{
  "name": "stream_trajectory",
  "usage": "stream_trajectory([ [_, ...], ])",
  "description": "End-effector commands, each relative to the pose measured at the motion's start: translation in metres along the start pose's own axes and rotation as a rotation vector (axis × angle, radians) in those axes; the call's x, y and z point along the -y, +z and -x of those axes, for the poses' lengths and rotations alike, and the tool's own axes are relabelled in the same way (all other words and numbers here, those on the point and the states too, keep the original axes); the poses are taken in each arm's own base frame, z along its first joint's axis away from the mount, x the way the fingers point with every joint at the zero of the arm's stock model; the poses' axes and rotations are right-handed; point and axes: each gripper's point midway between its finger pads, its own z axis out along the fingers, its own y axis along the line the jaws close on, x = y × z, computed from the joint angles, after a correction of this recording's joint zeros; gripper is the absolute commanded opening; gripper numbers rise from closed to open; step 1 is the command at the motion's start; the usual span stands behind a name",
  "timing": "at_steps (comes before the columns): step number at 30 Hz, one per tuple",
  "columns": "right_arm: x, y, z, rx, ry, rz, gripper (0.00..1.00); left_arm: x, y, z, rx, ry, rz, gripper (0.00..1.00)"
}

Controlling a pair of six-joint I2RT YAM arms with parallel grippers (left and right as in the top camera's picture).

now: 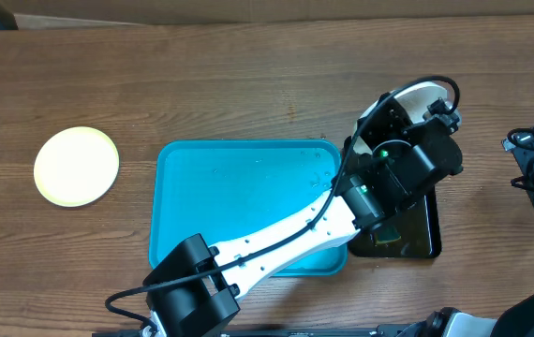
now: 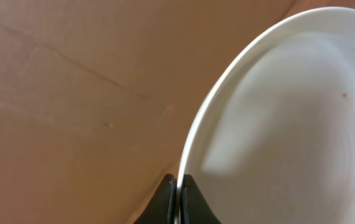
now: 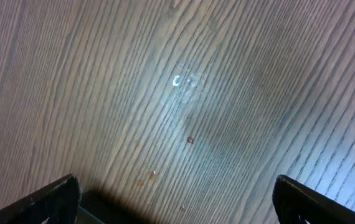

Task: Clean dirty plates on tray and stack at the side
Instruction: 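Lift the white plate and tilt it over the black tray to drain, then carry the white plate left and set it on the yellow plate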

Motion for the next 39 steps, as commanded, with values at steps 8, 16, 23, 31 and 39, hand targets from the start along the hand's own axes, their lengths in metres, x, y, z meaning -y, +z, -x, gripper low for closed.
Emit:
stream_trajectory([
  [8,-0.002,-0.003,0.005,0.014,0.008,0.01,1.0,0.0,0.018,-0.017,-0.044,-0.275,-0.091,0.04],
  [16,-0.002,-0.003,0.005,0.014,0.008,0.01,1.0,0.022,0.049,-0.065,-0.209,-0.678,-0.499,0.04],
  [23,-0.002,-0.003,0.005,0.014,0.008,0.01,1.0,-0.053,0.084,-0.17,-0.469,-1.163,-0.75,0.04],
  [31,-0.002,-0.003,0.005,0.014,0.008,0.01,1.0,-0.153,0.069,-0.382,-0.913,-1.423,-0.375,0.04],
  [39,-0.002,-0.003,0.005,0.014,0.008,0.01,1.0,-0.231,-0.011,-0.544,-1.171,-1.635,0.043,0.04],
])
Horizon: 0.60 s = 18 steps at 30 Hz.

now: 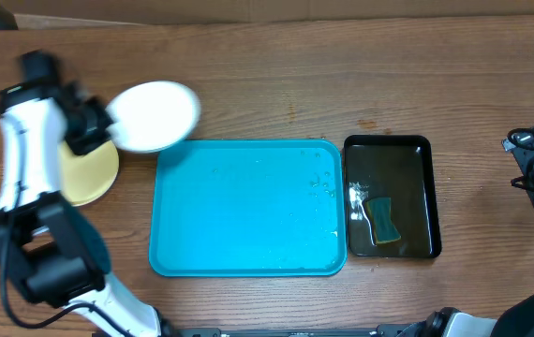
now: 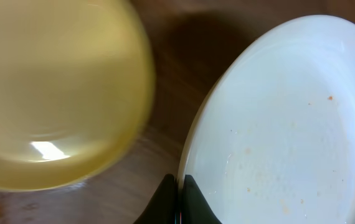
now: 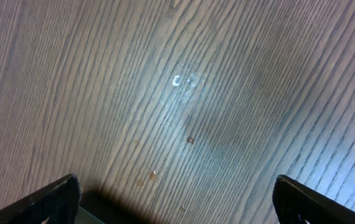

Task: Clean dirty plates on tray and stack at the side
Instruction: 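Carry the white plate left and set it on the yellow plate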

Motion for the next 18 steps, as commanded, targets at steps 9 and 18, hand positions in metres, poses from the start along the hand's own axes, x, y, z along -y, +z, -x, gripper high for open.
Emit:
stream_trajectory([
  [9,-0.002,-0.003,0.004,0.014,0.008,0.01,1.0,-0.165,-0.041,0.025,0.125,-0.43,0.133,0.04],
  [18,-0.002,-0.003,0.004,0.014,0.008,0.01,1.0,-0.177,-0.014,0.016,0.123,-0.457,0.122,0.04],
])
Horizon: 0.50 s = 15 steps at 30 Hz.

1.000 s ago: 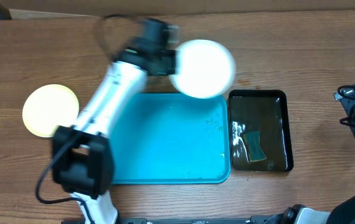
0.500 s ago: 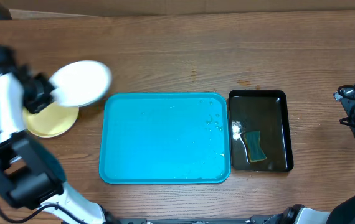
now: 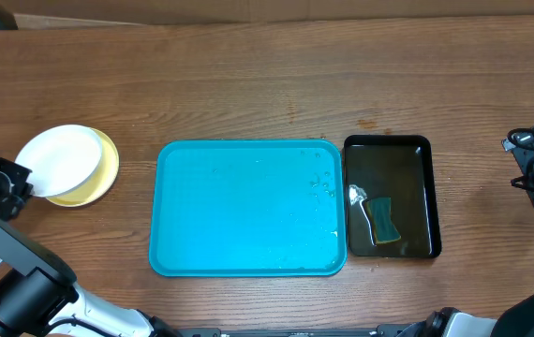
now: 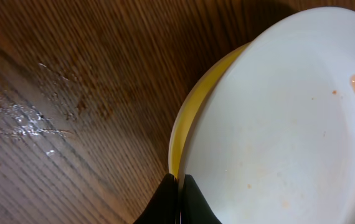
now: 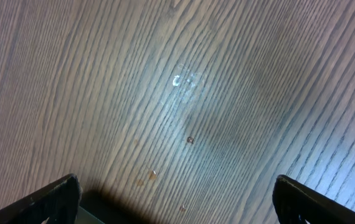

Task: Clean dirty plates on tray and stack at the side
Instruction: 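Carry the white plate left and set it on the yellow plate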

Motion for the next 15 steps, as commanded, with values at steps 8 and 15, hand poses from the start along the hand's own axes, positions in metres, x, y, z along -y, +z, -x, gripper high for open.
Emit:
stream_trajectory([
  [8,-0.002,-0.003,0.005,0.014,0.008,0.01,1.0,0.044,-0.004,-0.017,-0.016,0.049,-0.152,0.5],
  [15,-0.002,-0.003,0.005,0.014,0.008,0.01,1.0,0.1,-0.035,-0.046,-0.144,0.149,-0.407,0.58],
])
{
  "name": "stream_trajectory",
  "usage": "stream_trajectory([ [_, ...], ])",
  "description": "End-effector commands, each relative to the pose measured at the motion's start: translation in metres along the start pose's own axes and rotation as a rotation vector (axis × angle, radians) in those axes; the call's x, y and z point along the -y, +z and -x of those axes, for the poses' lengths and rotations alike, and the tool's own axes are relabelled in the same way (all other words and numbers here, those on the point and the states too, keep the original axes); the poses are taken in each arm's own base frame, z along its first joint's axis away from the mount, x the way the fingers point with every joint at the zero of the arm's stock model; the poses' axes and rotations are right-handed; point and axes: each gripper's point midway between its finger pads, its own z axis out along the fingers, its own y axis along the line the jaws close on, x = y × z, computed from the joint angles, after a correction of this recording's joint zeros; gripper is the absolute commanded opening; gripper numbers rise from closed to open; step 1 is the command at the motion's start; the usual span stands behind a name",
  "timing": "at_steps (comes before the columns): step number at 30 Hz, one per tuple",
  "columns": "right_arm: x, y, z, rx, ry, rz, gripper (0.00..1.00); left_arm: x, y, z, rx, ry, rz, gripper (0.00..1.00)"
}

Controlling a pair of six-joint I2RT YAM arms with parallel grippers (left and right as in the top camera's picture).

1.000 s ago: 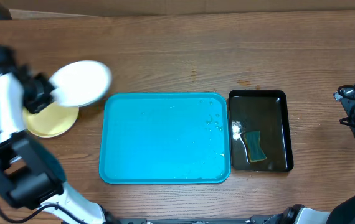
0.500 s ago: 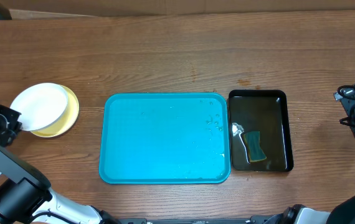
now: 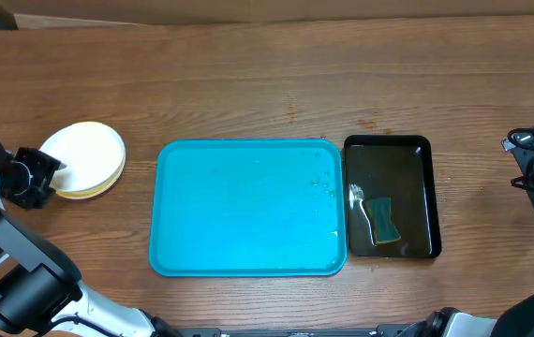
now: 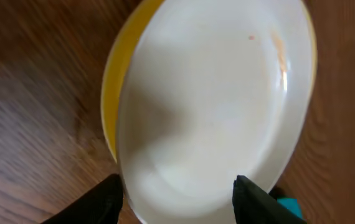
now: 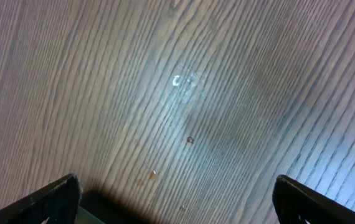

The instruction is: Clean dirty plates on tray and stack at the side

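Observation:
A white plate (image 3: 84, 153) lies on top of a yellow plate (image 3: 98, 183) at the table's left side; in the left wrist view the white plate (image 4: 215, 106) fills the frame with the yellow plate's rim (image 4: 112, 93) showing under it. My left gripper (image 3: 35, 178) stands open just left of the stack, its fingertips spread around the white plate's near edge (image 4: 177, 202). The blue tray (image 3: 248, 208) in the middle holds no plates. My right gripper (image 5: 176, 202) is open over bare wood at the far right edge.
A black bin (image 3: 391, 197) right of the tray holds dark water, a green sponge (image 3: 383, 221) and a fork (image 3: 361, 204). A cardboard edge runs along the back of the table.
My left gripper has opened and let go of the white plate, which now lies flat on the yellow plate. The right arm has not moved.
My left gripper held the white plate over the black bin at the right. Then it carried the plate beside the yellow plate at the left. Then the plate rested on the yellow one, still gripped. Now it lies released on the stack.

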Motion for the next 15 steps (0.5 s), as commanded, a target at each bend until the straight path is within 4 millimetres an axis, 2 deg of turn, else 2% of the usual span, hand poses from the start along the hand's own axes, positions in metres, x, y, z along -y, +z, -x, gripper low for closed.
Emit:
stream_trajectory([
  [1,-0.002,-0.003,0.004,0.014,0.007,0.01,1.0,0.06,-0.027,-0.015,-0.028,0.123,-0.195,0.58],
  [4,-0.002,-0.003,0.004,0.014,0.007,0.01,1.0,0.075,-0.03,-0.028,-0.032,0.179,-0.169,0.59],
  [9,-0.002,-0.003,0.004,0.014,0.007,0.01,1.0,0.076,-0.043,-0.03,0.054,0.206,-0.035,0.63],
  [12,-0.002,-0.003,0.004,0.014,0.007,0.01,1.0,0.089,-0.052,-0.039,0.074,0.269,-0.043,0.6],
  [15,-0.002,-0.003,0.004,0.014,0.007,0.01,1.0,0.101,-0.05,-0.056,0.047,0.347,-0.043,0.56],
])
